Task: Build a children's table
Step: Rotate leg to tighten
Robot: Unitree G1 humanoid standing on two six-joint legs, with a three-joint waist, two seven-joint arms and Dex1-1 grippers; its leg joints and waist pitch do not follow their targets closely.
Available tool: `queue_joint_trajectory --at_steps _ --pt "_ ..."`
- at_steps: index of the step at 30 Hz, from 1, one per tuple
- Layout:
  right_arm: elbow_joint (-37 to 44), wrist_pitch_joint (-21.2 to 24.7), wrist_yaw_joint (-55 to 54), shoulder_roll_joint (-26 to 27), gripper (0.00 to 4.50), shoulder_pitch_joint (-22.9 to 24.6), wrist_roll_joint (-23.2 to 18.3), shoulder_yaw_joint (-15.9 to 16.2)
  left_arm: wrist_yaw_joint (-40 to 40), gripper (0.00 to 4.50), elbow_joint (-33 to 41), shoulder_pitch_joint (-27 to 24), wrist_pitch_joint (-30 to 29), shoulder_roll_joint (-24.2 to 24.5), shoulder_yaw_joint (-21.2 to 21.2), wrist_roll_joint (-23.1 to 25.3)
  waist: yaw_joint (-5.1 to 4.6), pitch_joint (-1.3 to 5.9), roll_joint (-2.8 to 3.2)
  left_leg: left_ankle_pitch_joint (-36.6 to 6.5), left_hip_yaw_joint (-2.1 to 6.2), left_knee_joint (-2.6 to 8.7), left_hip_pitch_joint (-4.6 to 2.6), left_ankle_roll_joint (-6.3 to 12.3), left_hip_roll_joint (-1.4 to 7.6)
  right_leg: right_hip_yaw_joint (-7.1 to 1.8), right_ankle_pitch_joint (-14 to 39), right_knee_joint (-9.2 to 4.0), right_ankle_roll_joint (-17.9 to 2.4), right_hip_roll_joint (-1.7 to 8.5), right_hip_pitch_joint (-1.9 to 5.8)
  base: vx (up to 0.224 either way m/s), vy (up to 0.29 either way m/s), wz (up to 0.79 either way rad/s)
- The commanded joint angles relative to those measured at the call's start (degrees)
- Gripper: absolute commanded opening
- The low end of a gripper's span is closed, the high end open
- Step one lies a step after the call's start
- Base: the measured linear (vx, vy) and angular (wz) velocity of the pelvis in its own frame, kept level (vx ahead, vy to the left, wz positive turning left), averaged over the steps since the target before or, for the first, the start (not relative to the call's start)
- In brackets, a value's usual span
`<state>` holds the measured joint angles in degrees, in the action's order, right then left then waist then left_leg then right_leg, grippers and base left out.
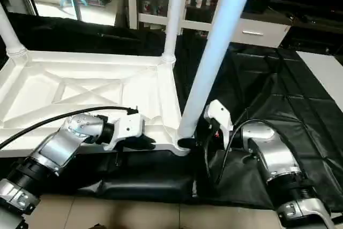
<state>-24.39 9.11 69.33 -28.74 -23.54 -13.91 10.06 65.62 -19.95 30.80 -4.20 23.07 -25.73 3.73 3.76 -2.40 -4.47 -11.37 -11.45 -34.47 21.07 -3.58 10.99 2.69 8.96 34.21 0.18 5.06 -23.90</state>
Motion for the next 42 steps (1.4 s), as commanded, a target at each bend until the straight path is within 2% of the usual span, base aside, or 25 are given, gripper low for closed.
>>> queue_joint_trajectory --at_steps 1,6,15,16,19,20,21,22,23,24,25,27,28,29,31,33,34,35,37,38,39,41,42 --pt "-0.6 -0.57 1.09 0.03 2.59 -0.82 -0.22 0.32 1.77 0.0 0.94 0.46 0.15 -0.56 -2.13 0.87 -0.17 3.45 0.28 -11.01 0.9 4.22 -0.94 2.27 2.52 -1.94 9.95 -2.99 -14.09 2.89 2.68 0.0 0.0 0.0" --pt "-0.64 -0.29 2.49 0.0 2.42 -0.74 -0.51 0.59 1.95 0.0 0.79 0.53 0.34 -0.38 -2.31 1.08 -0.14 3.51 0.31 -10.21 0.84 4.12 -1.0 2.66 2.49 -1.95 8.43 -2.81 -14.53 2.86 2.73 0.0 0.0 0.0" --pt "-0.96 -0.23 2.99 0.6 2.36 0.11 -0.91 -0.12 2.15 0.0 0.87 0.34 0.4 -0.34 -2.56 1.25 -0.1 3.43 0.29 -11.41 0.9 4.21 -1.0 2.16 2.53 -1.96 10.13 -2.98 -14.26 2.92 2.66 0.0 0.0 0.0" --pt "-1.01 0.11 1.37 1.04 2.36 0.47 -1.06 -0.97 1.86 0.0 0.89 0.25 0.21 -0.44 -2.51 1.37 -0.09 3.43 0.1 -11.4 0.89 4.2 -1.01 2.15 2.53 -1.94 10.34 -3.01 -14.13 2.92 2.66 0.0 0.0 0.0" --pt "-3.32 0.85 -8.39 3.56 2.36 0.03 0.02 -4.13 -1.35 0.0 -0.46 0.79 -0.98 -1.46 -1.71 2.36 -0.23 3.25 0.14 -12.48 0.96 4.38 -0.87 1.61 2.51 -1.99 12.64 -3.24 -13.36 2.97 2.57 0.0 0.0 0.0" --pt "-4.42 2.13 -13.07 4.77 2.36 -0.06 0.47 -5.49 -3.98 0.0 -1.99 1.52 -2.17 -2.79 -0.75 2.59 -0.53 3.2 0.16 -13.56 1.0 4.47 -0.93 0.92 2.43 -1.97 14.55 -3.43 -12.87 2.92 2.4 0.0 0.0 0.0" --pt "-4.42 2.13 -13.07 4.77 2.35 -0.06 0.47 -5.49 -3.98 0.0 -1.99 1.52 -2.17 -2.79 -0.75 2.59 -0.53 3.2 0.16 -13.56 1.0 4.47 -0.93 0.92 2.43 -1.97 14.55 -3.43 -12.87 2.92 2.4 0.0 0.0 0.0" --pt "-5.63 3.78 -19.9 6.62 2.35 0.14 1.51 -6.95 -7.44 0.0 -3.98 2.76 -5.66 -5.24 0.91 2.1 -0.73 3.06 0.18 -16.04 1.13 4.56 -1.06 -0.49 2.3 -1.89 19.62 -3.99 -11.23 2.97 2.22 0.0 0.0 0.0" --pt "-5.94 4.88 -23.01 7.88 2.35 0.26 1.63 -7.78 -9.79 0.0 -5.24 3.64 -6.82 -6.58 1.56 2.38 -0.96 2.92 0.27 -17.49 1.25 4.64 -1.11 -1.43 2.21 -1.88 22.5 -4.34 -10.13 2.92 1.97 0.0 0.0 0.0" --pt "-6.13 5.53 -24.92 8.7 2.35 0.3 1.67 -8.32 -11.33 0.0 -6.03 4.22 -7.51 -7.41 1.92 2.66 -0.96 3.04 0.21 -18.03 1.38 4.63 -1.21 -1.73 2.2 -1.78 23.59 -4.42 -9.65 2.99 1.97 0.0 0.0 0.0" --pt "-6.29 6.14 -27.47 9.8 2.34 0.28 1.97 -8.77 -13.24 0.0 -7.17 5.05 -8.51 -8.52 2.29 3.0 -1.09 3.06 0.21 -18.64 1.5 4.7 -1.0 -1.77 2.17 -1.77 24.51 -4.61 -8.87 3.03 2.04 0.0 0.0 0.0" --pt "-7.51 6.44 -34.09 12.1 2.34 -0.31 3.48 -9.49 -16.74 0.0 -9.55 6.71 -10.33 -10.87 3.07 3.32 -1.32 3.16 0.59 -18.22 1.58 4.72 -1.04 -1.9 2.12 -1.77 23.46 -4.66 -8.72 3.0 1.88 0.0 0.0 0.0" --pt "-9.07 6.45 -40.49 14.04 2.34 -1.17 5.09 -9.97 -20.31 0.0 -11.77 8.27 -12.3 -12.9 3.73 3.75 -1.78 3.2 0.44 -17.7 1.5 4.65 -0.77 -2.18 2.02 -1.76 22.28 -4.49 -8.92 2.84 1.89 0.0 0.0 0.0" --pt "-11.01 5.84 -46.82 16.06 2.33 -2.27 6.47 -10.5 -24.63 0.0 -14.17 9.96 -13.8 -14.98 4.6 4.24 -2.01 3.28 0.69 -17.78 1.58 4.63 -0.81 -2.5 1.93 -1.72 22.27 -4.49 -8.97 2.86 1.84 0.0 0.0 0.0" --pt "-14.41 4.87 -56.81 19.79 2.29 -4.37 7.85 -11.59 -30.34 0.0 -18.0 12.79 -15.26 -18.41 5.79 5.15 -2.49 3.36 0.67 -17.69 1.54 4.58 -0.73 -2.86 1.66 -1.67 22.49 -4.72 -8.73 2.78 1.78 0.0 0.0 0.0" --pt "-15.7 4.1 -61.42 22.74 2.2 -5.64 7.61 -12.4 -32.95 0.0 -19.81 14.33 -15.23 -20.47 6.27 5.63 -2.29 3.52 0.57 -17.37 1.6 4.49 -0.77 -2.43 1.67 -1.63 21.48 -4.73 -8.54 2.9 1.97 0.0 0.0 0.0" --pt "-15.92 3.9 -62.33 23.5 2.18 -6.0 7.63 -12.42 -33.52 0.0 -20.24 14.76 -15.1 -20.91 6.25 5.82 -2.42 3.55 0.75 -17.0 1.51 4.5 -0.74 -1.88 1.67 -1.73 19.2 -4.63 -8.88 2.77 1.87 0.0 0.0 0.0" --pt "-16.17 3.5 -63.53 24.39 2.17 -6.42 7.78 -12.37 -34.13 0.0 -20.71 15.25 -14.87 -21.36 6.14 6.1 -2.36 3.78 0.6 -15.34 1.44 4.43 -0.62 -1.36 1.67 -1.68 15.59 -4.2 -9.56 2.6 2.21 0.0 0.0 0.0" --pt "-16.19 2.21 -64.96 26.48 2.15 -7.47 7.92 -12.29 -35.67 0.0 -21.87 16.44 -13.83 -22.19 6.22 6.16 -2.19 3.86 0.78 -13.02 1.2 4.31 -0.75 -0.41 1.67 -1.73 10.83 -3.8 -10.8 2.58 2.24 0.0 0.0 0.0" --pt "-16.2 2.17 -65.12 26.86 2.15 -7.8 7.8 -12.4 -35.62 0.0 -22.06 16.62 -13.62 -22.22 6.24 6.15 -2.06 3.96 0.68 -11.41 1.1 4.2 -0.66 0.34 1.58 -1.74 8.37 -3.47 -11.43 2.51 2.52 0.0 0.0 0.0" --pt "-16.18 2.14 -65.18 26.93 2.14 -7.88 7.81 -12.42 -35.56 0.0 -22.07 16.64 -13.56 -22.19 6.2 6.19 -2.0 4.02 0.69 -10.46 1.11 4.2 -0.63 0.76 1.61 -1.72 7.05 -3.27 -11.77 2.51 2.69 0.0 0.0 0.0" --pt "-15.75 0.73 -63.25 27.11 2.13 -8.05 7.31 -12.35 -35.96 0.0 -22.32 16.86 -12.93 -22.02 6.57 6.19 -1.72 4.09 0.69 -7.03 0.91 4.02 -0.66 2.79 1.69 -1.7 2.36 -2.83 -13.27 2.6 2.93 0.0 0.0 0.0" --pt "-15.69 0.38 -62.72 27.21 2.13 -8.12 7.07 -12.4 -36.13 0.0 -22.56 17.0 -12.83 -22.02 6.75 6.14 -1.74 4.02 0.65 -6.99 0.82 4.0 -0.64 3.26 1.68 -1.71 2.13 -2.89 -13.62 2.59 2.91 0.0 0.0 0.0"
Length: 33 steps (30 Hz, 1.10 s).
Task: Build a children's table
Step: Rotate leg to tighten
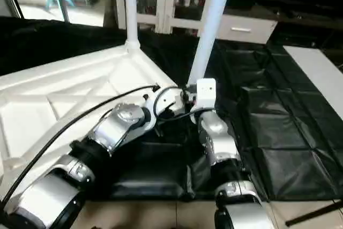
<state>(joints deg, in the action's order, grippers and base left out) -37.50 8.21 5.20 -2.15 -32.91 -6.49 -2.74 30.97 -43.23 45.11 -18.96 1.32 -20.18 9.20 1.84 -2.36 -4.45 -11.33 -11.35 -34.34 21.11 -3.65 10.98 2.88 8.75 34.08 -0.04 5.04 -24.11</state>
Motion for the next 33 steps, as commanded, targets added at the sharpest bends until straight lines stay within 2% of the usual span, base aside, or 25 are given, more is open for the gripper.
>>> queue_joint_trajectory --at_steps 1,3,4,7,8,10,12,13,14,16,17,18,19,22,23,24,25,26,28,33 --pt "-2.34 0.36 2.4 0.37 2.13 1.24 -0.84 0.27 -1.46 0.0 0.75 2.74 2.82 0.04 1.34 0.55 0.2 3.91 0.42 -7.07 0.74 3.93 -0.62 3.79 1.76 -1.86 3.02 -2.84 -13.7 2.69 3.25 0.0 0.0 0.0" --pt "-0.11 0.89 8.26 0.1 2.13 1.89 -4.73 -0.91 -0.76 0.0 1.35 2.54 3.64 0.79 1.52 0.24 0.33 3.76 0.56 -9.32 0.69 4.0 -0.82 4.12 1.83 -1.87 5.81 -3.19 -13.56 2.78 3.23 0.0 0.0 0.0" --pt "3.41 2.29 13.02 -0.43 2.65 3.18 -8.2 -1.93 0.31 0.0 2.39 1.89 5.18 1.75 1.19 0.27 0.39 3.63 0.39 -10.24 0.73 4.08 -0.84 4.15 1.95 -1.85 7.35 -3.38 -13.38 2.78 3.18 0.0 0.0 0.0" --pt "7.89 3.33 17.67 -2.09 2.82 5.33 -10.0 -1.69 1.31 0.0 3.7 0.96 6.4 3.02 0.94 0.24 0.54 3.51 0.48 -10.49 0.92 4.24 -0.61 4.21 2.11 -1.87 8.32 -3.44 -12.94 2.93 3.26 0.0 0.0 0.0" --pt "8.38 3.4 18.22 -2.46 2.94 5.68 -10.09 -1.6 1.51 0.0 3.97 0.77 6.41 3.2 0.95 0.17 0.39 3.62 0.39 -9.81 1.02 4.2 -0.34 4.19 2.09 -1.86 8.13 -3.22 -12.75 3.02 3.57 0.0 0.0 0.0" --pt "11.39 4.31 22.42 -5.06 3.14 7.81 -11.15 -1.32 3.97 0.0 6.04 -0.77 6.95 4.56 0.67 -0.32 0.41 3.57 0.56 -9.54 0.97 4.12 -0.53 4.26 2.24 -1.84 8.21 -3.34 -13.21 3.05 3.43 0.0 0.0 0.0" --pt "12.89 4.45 24.71 -7.06 3.27 8.93 -11.52 -1.32 6.51 0.0 7.44 -2.04 7.22 5.66 0.16 -0.73 0.47 3.5 0.53 -9.04 0.81 4.05 -0.64 4.46 2.29 -1.95 8.22 -3.3 -13.82 3.01 3.2 0.0 0.0 0.0" --pt "15.28 4.63 28.38 -10.13 3.49 10.47 -11.7 -0.76 12.09 0.0 9.69 -4.06 9.02 7.67 -1.4 -1.77 0.6 3.53 0.7 -8.73 0.8 4.01 -0.66 4.45 2.23 -1.93 8.28 -3.28 -14.07 2.97 3.17 0.0 0.0 0.0" --pt "16.17 4.75 29.64 -11.12 3.49 11.01 -11.74 -0.45 14.04 0.0 10.45 -4.73 9.51 8.35 -1.93 -2.16 0.89 3.4 0.73 -8.68 0.76 4.06 -0.66 4.56 2.35 -1.99 8.43 -3.32 -13.93 3.02 3.22 0.0 0.0 0.0" --pt "20.4 5.84 35.22 -15.32 3.61 13.44 -12.2 0.67 23.98 0.0 14.03 -7.89 15.55 11.74 -4.48 -4.48 1.21 3.39 0.79 -8.07 0.74 4.08 -0.75 4.82 2.43 -2.04 7.5 -3.14 -13.76 2.93 3.2 0.0 0.0 0.0" --pt "20.8 5.97 35.72 -15.72 3.7 13.68 -12.26 0.77 24.43 0.0 14.25 -8.06 15.37 12.03 -4.65 -4.5 1.39 3.23 0.86 -8.84 0.67 4.15 -0.92 4.75 2.46 -2.06 8.13 -3.21 -13.78 2.92 2.95 0.0 0.0 0.0" --pt "23.57 6.96 39.1 -18.42 3.82 15.32 -12.66 1.39 27.2 0.0 15.66 -9.16 13.77 13.96 -5.76 -4.6 1.46 3.16 0.93 -9.5 0.57 4.19 -1.02 4.58 2.47 -2.09 8.86 -3.31 -13.68 2.85 2.85 0.0 0.0 0.0" --pt "25.8 7.63 42.53 -21.04 3.95 16.74 -13.13 2.09 27.76 0.0 15.55 -9.43 14.16 14.83 -6.18 -4.28 1.84 2.92 1.22 -11.48 0.5 4.31 -1.25 4.06 2.59 -2.18 11.2 -3.59 -13.17 2.87 2.56 0.0 0.0 0.0" --pt "30.09 9.05 49.26 -26.34 4.13 19.75 -14.19 3.11 29.73 0.0 16.33 -10.29 15.32 16.36 -6.72 -4.45 2.57 2.57 1.15 -17.11 0.69 4.71 -1.67 1.94 2.81 -2.16 18.37 -4.41 -10.9 3.05 2.4 0.0 0.0 0.0" --pt "30.42 9.09 49.97 -26.96 4.13 20.1 -14.18 3.27 30.28 0.0 16.65 -10.48 15.49 16.54 -6.75 -4.62 2.57 2.57 1.15 -17.11 0.69 4.71 -1.67 1.94 2.81 -2.16 18.37 -4.41 -10.9 3.05 2.4 0.0 0.0 0.0" --pt "31.39 8.65 52.42 -29.11 4.28 21.24 -13.72 4.07 31.99 0.0 17.6 -11.02 15.63 16.98 -6.81 -5.26 2.66 2.62 1.15 -17.11 0.97 4.92 -1.28 1.2 2.81 -2.18 19.51 -4.34 -10.16 3.21 2.54 0.0 0.0 0.0" --pt "32.5 8.62 55.34 -31.39 4.38 22.48 -13.46 5.26 33.56 0.0 18.52 -11.43 15.71 17.31 -7.04 -5.84 2.78 2.64 1.03 -16.98 0.9 4.86 -1.3 1.13 2.82 -2.25 19.13 -4.35 -9.86 3.17 2.41 0.0 0.0 0.0" --pt "33.6 9.34 56.93 -32.32 4.46 23.16 -14.29 5.69 34.21 0.0 19.02 -11.65 15.91 17.38 -7.05 -6.03 2.81 2.61 1.61 -17.21 0.93 4.86 -1.41 1.21 2.8 -2.31 18.61 -4.35 -10.13 3.15 2.33 0.0 0.0 0.0" --pt "34.98 10.08 58.62 -33.26 4.46 23.88 -14.93 6.51 35.5 0.0 19.79 -11.98 16.16 17.61 -7.3 -6.27 2.79 2.75 1.05 -16.43 0.93 4.73 -1.06 1.68 2.68 -2.31 17.57 -4.21 -10.21 3.18 2.63 0.0 0.0 0.0" --pt "32.04 7.37 57.38 -31.43 4.46 21.89 -11.13 9.28 37.6 0.0 21.1 -12.07 15.8 17.56 -8.11 -6.85 2.61 2.89 1.04 -14.13 0.88 4.57 -0.92 1.73 2.63 -2.22 16.24 -3.92 -11.0 3.17 2.49 0.0 0.0 0.0"
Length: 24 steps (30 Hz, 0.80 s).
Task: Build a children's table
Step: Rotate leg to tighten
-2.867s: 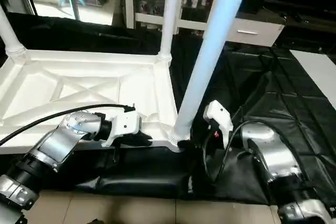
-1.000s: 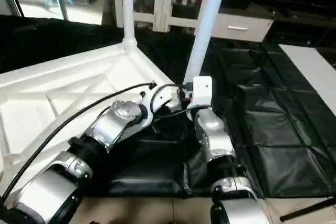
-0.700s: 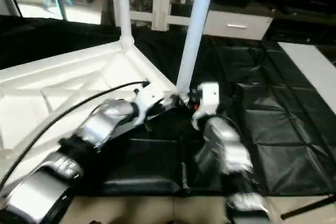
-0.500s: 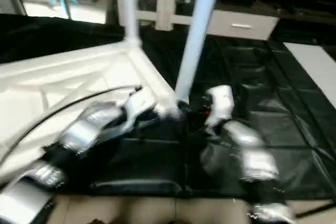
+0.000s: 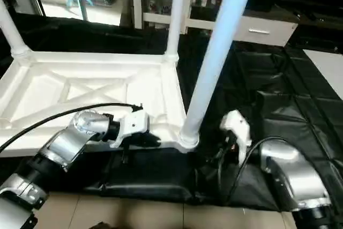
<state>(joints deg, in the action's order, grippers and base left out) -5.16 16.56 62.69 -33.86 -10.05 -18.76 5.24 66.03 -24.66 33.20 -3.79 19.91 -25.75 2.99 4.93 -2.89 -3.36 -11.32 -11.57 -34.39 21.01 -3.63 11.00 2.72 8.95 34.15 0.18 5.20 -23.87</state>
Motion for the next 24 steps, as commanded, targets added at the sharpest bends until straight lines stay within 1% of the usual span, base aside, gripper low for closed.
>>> queue_joint_trajectory --at_steps 1,3,4,6,7,8,9,10,11,12,13,14,15,19,20,21,23,24 --pt "-1.6 -1.8 -0.65 1.01 4.46 -1.71 2.06 1.85 2.79 0.0 2.74 -0.16 0.6 -1.06 -2.65 -0.69 -0.49 3.47 -0.02 -14.01 1.12 4.55 -0.88 1.49 2.62 -2.03 15.9 -3.89 -11.44 3.06 2.2 0.0 0.0 0.0" --pt "-4.15 -3.01 -1.8 2.44 4.46 -3.19 3.07 2.39 3.22 0.0 3.11 -0.19 0.39 -1.15 -2.71 -0.66 -0.47 3.52 -0.09 -13.21 1.06 4.51 -0.91 1.61 2.57 -2.05 14.8 -3.75 -11.83 3.02 2.22 0.0 0.0 0.0" --pt "-5.06 -3.37 -2.27 3.02 4.46 -3.82 3.42 2.51 3.46 0.0 3.23 -0.2 0.39 -1.14 -2.74 -0.6 -0.47 3.56 -0.02 -12.95 1.05 4.5 -0.9 1.58 2.57 -2.03 14.43 -3.71 -11.95 2.97 2.23 0.0 0.0 0.0" --pt "-6.31 -3.87 -2.58 3.48 4.46 -4.67 3.95 2.77 3.85 0.0 3.47 -0.17 0.14 -1.01 -2.88 -0.46 -0.21 3.67 0.02 -11.77 0.91 4.36 -1.17 1.78 2.63 -2.07 12.1 -3.46 -12.53 2.92 2.17 0.0 0.0 0.0" --pt "-6.97 -4.19 -2.43 3.49 4.46 -5.01 4.32 3.1 3.99 0.0 3.53 -0.17 0.12 -0.9 -2.93 -0.35 -0.22 3.67 -0.13 -11.08 0.78 4.28 -1.2 2.08 2.6 -2.07 10.44 -3.29 -13.15 2.78 2.2 0.0 0.0 0.0" --pt "-7.41 -4.45 -2.26 3.52 4.46 -5.21 4.57 3.28 4.06 0.0 3.55 -0.18 0.12 -0.85 -2.93 -0.28 -0.21 3.65 -0.07 -10.33 0.85 4.34 -0.93 2.32 2.52 -2.04 9.72 -3.09 -13.31 2.78 2.5 0.0 0.0 0.0" --pt "-7.96 -4.37 -1.71 3.62 4.46 -5.47 4.38 3.31 4.15 0.0 3.62 -0.21 0.09 -0.75 -2.92 -0.25 -0.21 3.66 -0.13 -10.28 0.81 4.31 -0.93 2.47 2.51 -2.03 9.61 -3.09 -13.31 2.79 2.53 0.0 0.0 0.0" --pt "-8.5 -4.38 -1.05 3.73 4.46 -5.74 4.12 3.26 4.21 0.0 3.72 -0.25 0.04 -0.65 -2.89 -0.24 -0.21 3.65 -0.08 -10.49 0.82 4.28 -0.98 2.61 2.52 -2.04 9.89 -3.12 -13.35 2.87 2.53 0.0 0.0 0.0" --pt "-8.86 -4.78 -0.85 3.76 4.46 -5.92 4.29 3.26 4.24 0.0 3.73 -0.25 0.01 -0.62 -2.88 -0.25 -0.29 3.63 -0.3 -10.9 0.8 4.25 -0.91 2.71 2.5 -2.05 10.49 -3.18 -13.3 2.9 2.57 0.0 0.0 0.0" --pt "-9.09 -5.01 -0.42 3.73 4.46 -6.05 4.27 3.28 4.29 0.0 3.77 -0.28 -0.02 -0.56 -2.86 -0.25 -0.2 3.64 -0.16 -11.0 0.83 4.25 -0.96 2.68 2.53 -2.06 10.88 -3.18 -13.25 2.99 2.56 0.0 0.0 0.0" --pt "-9.64 -5.49 0.38 3.64 4.46 -6.36 4.09 3.18 4.44 0.0 3.88 -0.36 -0.04 -0.46 -2.78 -0.13 -0.22 3.57 -0.27 -11.57 0.81 4.27 -0.93 2.63 2.55 -2.08 11.89 -3.35 -13.04 3.05 2.53 0.0 0.0 0.0" --pt "-9.69 -5.54 0.45 3.63 4.46 -6.39 4.05 3.16 4.46 0.0 3.88 -0.38 -0.03 -0.45 -2.77 -0.11 -0.18 3.61 -0.25 -11.57 0.86 4.28 -0.95 2.57 2.57 -2.07 12.13 -3.32 -12.95 3.05 2.58 0.0 0.0 0.0" --pt "-9.78 -5.61 0.62 3.6 4.19 -6.44 3.97 3.12 4.49 0.0 3.9 -0.4 -0.02 -0.43 -2.75 -0.09 -0.16 3.63 -0.23 -11.2 0.87 4.26 -0.93 2.6 2.58 -2.1 11.84 -3.27 -12.85 3.05 2.58 0.0 0.0 0.0" --pt "-10.31 -6.17 3.07 2.61 4.06 -6.42 2.85 2.72 4.9 0.0 4.31 -0.73 -0.27 -0.08 -2.82 -0.06 -0.2 3.72 -0.19 -10.77 0.85 4.17 -0.92 2.92 2.58 -2.06 10.77 -3.12 -13.2 2.99 2.64 0.0 0.0 0.0" --pt "-10.43 -6.53 3.39 2.48 3.94 -6.36 2.78 2.59 4.99 0.0 4.33 -0.77 -0.26 -0.01 -2.87 0.01 -0.15 3.73 -0.17 -10.31 0.85 4.15 -0.93 3.12 2.58 -2.06 10.16 -3.06 -13.39 2.97 2.68 0.0 0.0 0.0" --pt "-10.4 -6.58 3.59 2.41 3.72 -6.28 2.68 2.52 5.01 0.0 4.35 -0.79 -0.26 0.03 -2.89 0.03 -0.13 3.75 -0.09 -9.9 0.84 4.12 -0.98 3.29 2.56 -2.05 9.72 -3.02 -13.57 2.92 2.65 0.0 0.0 0.0" --pt "-10.4 -6.72 4.1 2.27 3.67 -6.13 2.47 2.35 5.09 0.0 4.4 -0.87 -0.25 0.13 -2.9 0.08 -0.18 3.73 -0.12 -9.91 0.82 4.11 -0.95 3.42 2.52 -2.03 9.76 -3.02 -13.69 2.89 2.67 0.0 0.0 0.0" --pt "-10.4 -6.72 4.1 2.27 3.58 -6.13 2.47 2.35 5.09 0.0 4.4 -0.87 -0.25 0.13 -2.9 0.08 -0.18 3.73 -0.12 -9.91 0.82 4.11 -0.95 3.42 2.52 -2.03 9.76 -3.02 -13.69 2.89 2.67 0.0 0.0 0.0"
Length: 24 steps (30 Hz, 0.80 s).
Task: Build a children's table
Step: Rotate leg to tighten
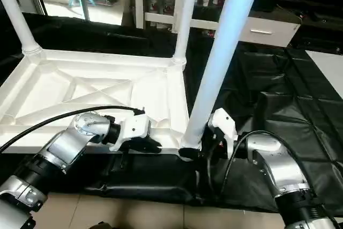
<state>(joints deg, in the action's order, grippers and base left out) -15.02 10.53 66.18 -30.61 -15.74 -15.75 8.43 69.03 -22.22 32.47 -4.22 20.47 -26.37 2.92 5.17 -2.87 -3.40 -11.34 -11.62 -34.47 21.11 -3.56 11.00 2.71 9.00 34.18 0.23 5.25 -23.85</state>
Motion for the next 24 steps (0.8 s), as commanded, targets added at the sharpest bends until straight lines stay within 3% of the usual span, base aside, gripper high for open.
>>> queue_joint_trajectory --at_steps 1,11,19,22,23,24 --pt "-0.62 -0.7 1.2 -1.1 3.44 -0.28 -0.75 -1.0 2.18 0.0 2.03 -0.28 0.23 -0.26 -2.31 0.26 -0.39 3.72 -0.06 -10.31 0.86 4.17 -1.06 3.36 2.53 -2.04 10.15 -3.13 -13.76 2.89 2.66 0.0 0.0 0.0" --pt "-1.2 -1.13 3.06 -1.16 2.62 0.22 -1.06 -0.91 2.74 0.0 2.62 -0.8 -0.29 0.31 -2.48 0.42 -0.36 3.76 -0.16 -9.98 0.9 4.15 -1.07 3.26 2.55 -2.0 9.83 -2.99 -13.93 2.88 2.71 0.0 0.0 0.0" --pt "-2.95 -0.58 0.49 0.23 2.59 0.0 0.02 -1.01 2.26 0.0 2.41 -0.76 -0.64 0.21 -2.23 0.5 -0.37 3.81 -0.23 -9.27 0.84 4.03 -1.1 3.77 2.51 -1.97 9.21 -2.89 -14.33 2.83 2.69 0.0 0.0 0.0" --pt "-6.01 -1.69 -6.64 2.69 2.58 -0.66 2.29 -2.19 -1.2 0.0 0.45 0.0 -1.35 -1.1 -1.61 1.66 -0.71 3.59 -0.14 -11.2 0.88 4.23 -0.95 2.71 2.45 -2.0 12.19 -3.27 -13.6 2.83 2.53 0.0 0.0 0.0" --pt "-8.03 -0.31 -13.22 5.37 2.58 -1.77 2.46 -4.16 -5.17 0.0 -1.91 1.15 -2.94 -2.63 -0.77 2.79 -0.87 3.4 0.07 -13.78 1.02 4.47 -1.08 1.44 2.38 -1.94 16.24 -3.74 -12.51 2.87 2.38 0.0 0.0 0.0" --pt "-9.58 0.85 -18.26 7.23 2.57 -2.78 2.78 -5.5 -8.34 0.0 -3.8 2.16 -4.24 -4.14 0.18 3.17 -1.23 3.3 -0.1 -16.89 1.17 4.6 -1.33 -0.03 2.24 -1.78 21.08 -4.32 -11.13 2.82 2.11 0.0 0.0 0.0"
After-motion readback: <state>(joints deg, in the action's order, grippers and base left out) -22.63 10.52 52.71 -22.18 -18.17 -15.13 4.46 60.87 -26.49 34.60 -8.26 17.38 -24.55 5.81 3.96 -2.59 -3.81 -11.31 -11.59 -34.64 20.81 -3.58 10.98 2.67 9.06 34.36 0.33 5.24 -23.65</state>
